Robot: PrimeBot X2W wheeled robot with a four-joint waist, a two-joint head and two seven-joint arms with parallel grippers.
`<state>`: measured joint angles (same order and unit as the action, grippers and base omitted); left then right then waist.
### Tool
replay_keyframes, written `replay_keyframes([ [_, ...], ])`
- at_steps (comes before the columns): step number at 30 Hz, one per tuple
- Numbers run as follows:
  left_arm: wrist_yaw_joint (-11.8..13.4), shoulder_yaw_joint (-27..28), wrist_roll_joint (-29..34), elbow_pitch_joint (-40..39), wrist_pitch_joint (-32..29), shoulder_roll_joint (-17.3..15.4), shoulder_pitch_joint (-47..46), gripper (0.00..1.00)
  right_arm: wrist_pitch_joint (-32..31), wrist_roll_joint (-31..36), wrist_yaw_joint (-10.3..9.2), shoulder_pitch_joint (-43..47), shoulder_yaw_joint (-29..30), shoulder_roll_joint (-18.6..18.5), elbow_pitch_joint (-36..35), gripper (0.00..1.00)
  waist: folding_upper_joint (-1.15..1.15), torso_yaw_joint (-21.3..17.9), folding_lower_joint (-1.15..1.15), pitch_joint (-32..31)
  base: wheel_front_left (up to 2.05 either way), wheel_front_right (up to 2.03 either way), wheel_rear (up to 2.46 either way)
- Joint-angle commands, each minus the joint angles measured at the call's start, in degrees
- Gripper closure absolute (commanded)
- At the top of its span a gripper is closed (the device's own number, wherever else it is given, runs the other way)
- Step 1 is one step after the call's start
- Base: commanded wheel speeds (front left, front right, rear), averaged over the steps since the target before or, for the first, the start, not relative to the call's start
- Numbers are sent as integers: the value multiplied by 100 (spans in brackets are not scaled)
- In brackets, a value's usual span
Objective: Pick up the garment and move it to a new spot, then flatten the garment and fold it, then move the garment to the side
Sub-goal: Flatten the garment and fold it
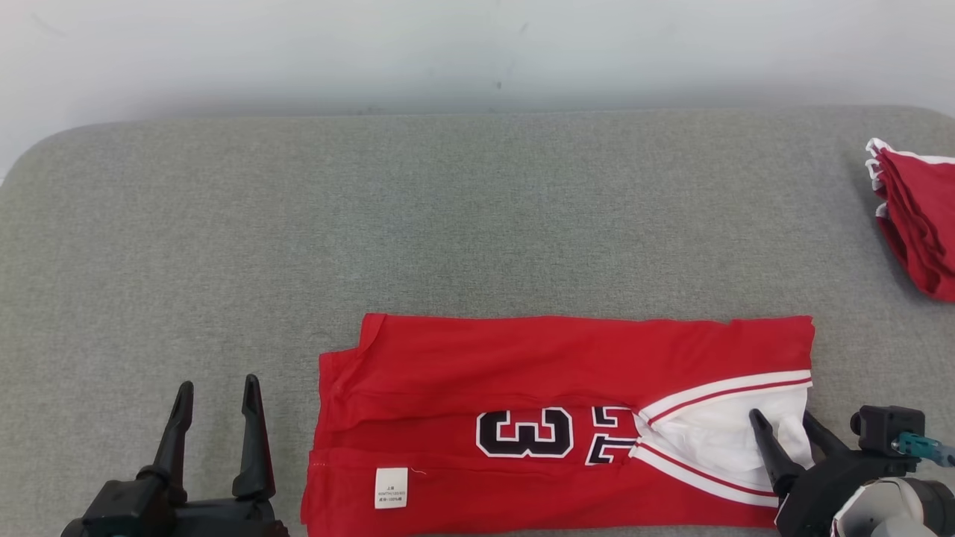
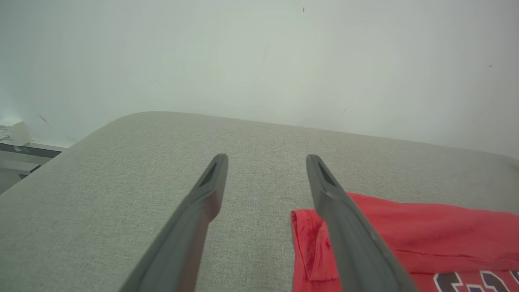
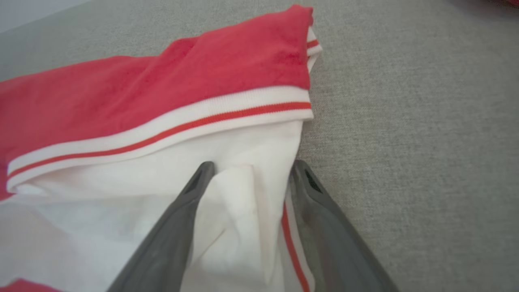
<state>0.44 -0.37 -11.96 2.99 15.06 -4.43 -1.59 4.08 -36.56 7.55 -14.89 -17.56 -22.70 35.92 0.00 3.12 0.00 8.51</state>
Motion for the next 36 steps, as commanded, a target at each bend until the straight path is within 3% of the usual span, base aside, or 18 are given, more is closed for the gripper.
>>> replay_keyframes([
  [1, -47, 64, 106, 12, 10, 28, 73, 0, -98, -94, -17, -28, -71, 49, 120, 0, 0, 22, 0, -12, 0, 0, 0],
  [4, -123, 116, 154, 30, 11, 92, 70, 0, -228, -263, -17, -59, -161, 106, 331, 2, 0, 56, 0, -35, 0, 0, 0],
  [5, -147, 131, 186, 29, 10, 100, 72, 0, -281, -306, -17, -49, -212, 99, 393, 53, 0, 63, 0, -45, 0, 0, 0],
  [6, -150, 156, 213, 27, 10, 110, 75, 0, -322, -364, -17, -52, -261, 101, 452, 75, 0, 66, 0, -58, 0, 0, 0],
  [8, -190, 204, 251, 20, 10, 125, 95, 0, -416, -503, -17, -68, -322, 117, 564, 100, 0, 56, 0, -85, 0, 0, 0],
  [24, -259, 277, 287, 67, 10, 152, 200, 0, 34, -1052, -20, -143, -192, -629, 925, 100, 0, -136, 0, -276, 0, 0, 0],
  [30, -224, 279, 235, 63, 10, 153, 253, 0, 261, -1011, -17, -120, -405, -646, 386, 100, 0, -239, 0, -309, 0, 0, 0],
  [36, -214, 311, 218, 63, 10, 153, 314, 0, 215, -938, -17, 48, -621, -485, -684, 100, 0, -326, 0, -367, 0, 0, 0],
])
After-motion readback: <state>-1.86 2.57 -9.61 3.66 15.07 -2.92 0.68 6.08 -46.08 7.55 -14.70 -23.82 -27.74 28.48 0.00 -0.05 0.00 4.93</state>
